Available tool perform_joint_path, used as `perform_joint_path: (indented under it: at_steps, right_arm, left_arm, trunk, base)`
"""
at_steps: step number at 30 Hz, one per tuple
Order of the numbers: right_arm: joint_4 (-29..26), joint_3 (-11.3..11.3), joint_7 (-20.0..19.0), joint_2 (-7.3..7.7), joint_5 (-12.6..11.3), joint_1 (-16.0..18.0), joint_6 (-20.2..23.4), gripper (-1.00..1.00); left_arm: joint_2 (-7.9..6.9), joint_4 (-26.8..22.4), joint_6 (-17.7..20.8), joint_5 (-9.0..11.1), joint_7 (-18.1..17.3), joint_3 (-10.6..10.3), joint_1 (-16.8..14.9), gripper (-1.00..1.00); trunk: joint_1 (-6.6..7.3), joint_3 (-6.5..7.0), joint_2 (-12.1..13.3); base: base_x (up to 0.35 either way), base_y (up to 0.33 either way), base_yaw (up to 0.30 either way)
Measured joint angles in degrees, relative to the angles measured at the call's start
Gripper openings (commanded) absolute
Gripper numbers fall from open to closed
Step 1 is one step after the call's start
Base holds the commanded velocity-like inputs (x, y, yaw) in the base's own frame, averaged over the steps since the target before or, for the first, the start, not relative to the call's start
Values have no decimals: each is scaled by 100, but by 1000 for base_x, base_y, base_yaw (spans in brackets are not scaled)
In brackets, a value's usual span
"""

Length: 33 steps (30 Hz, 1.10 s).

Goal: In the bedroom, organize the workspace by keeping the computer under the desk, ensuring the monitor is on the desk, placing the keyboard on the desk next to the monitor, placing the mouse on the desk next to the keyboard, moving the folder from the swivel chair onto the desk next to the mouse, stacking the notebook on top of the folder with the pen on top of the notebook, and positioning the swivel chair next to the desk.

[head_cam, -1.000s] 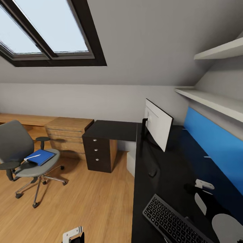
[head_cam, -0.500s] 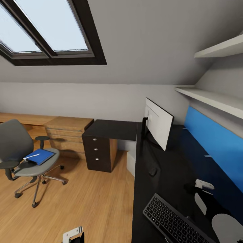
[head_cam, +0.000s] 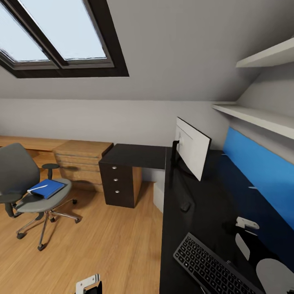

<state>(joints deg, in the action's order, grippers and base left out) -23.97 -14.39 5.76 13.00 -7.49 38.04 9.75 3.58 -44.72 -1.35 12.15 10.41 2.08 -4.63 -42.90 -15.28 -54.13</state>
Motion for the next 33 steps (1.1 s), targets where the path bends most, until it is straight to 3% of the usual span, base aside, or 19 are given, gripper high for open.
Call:
perform_joint_path:
  at_steps: [33]
  right_arm:
    - [22,24,69,0,23,0,16,100]
  left_arm:
    - [-3,-19,-16,0,0,0,0,100]
  trunk:
    - [-725,-593,-1325]
  base:
    - [0,0,0]
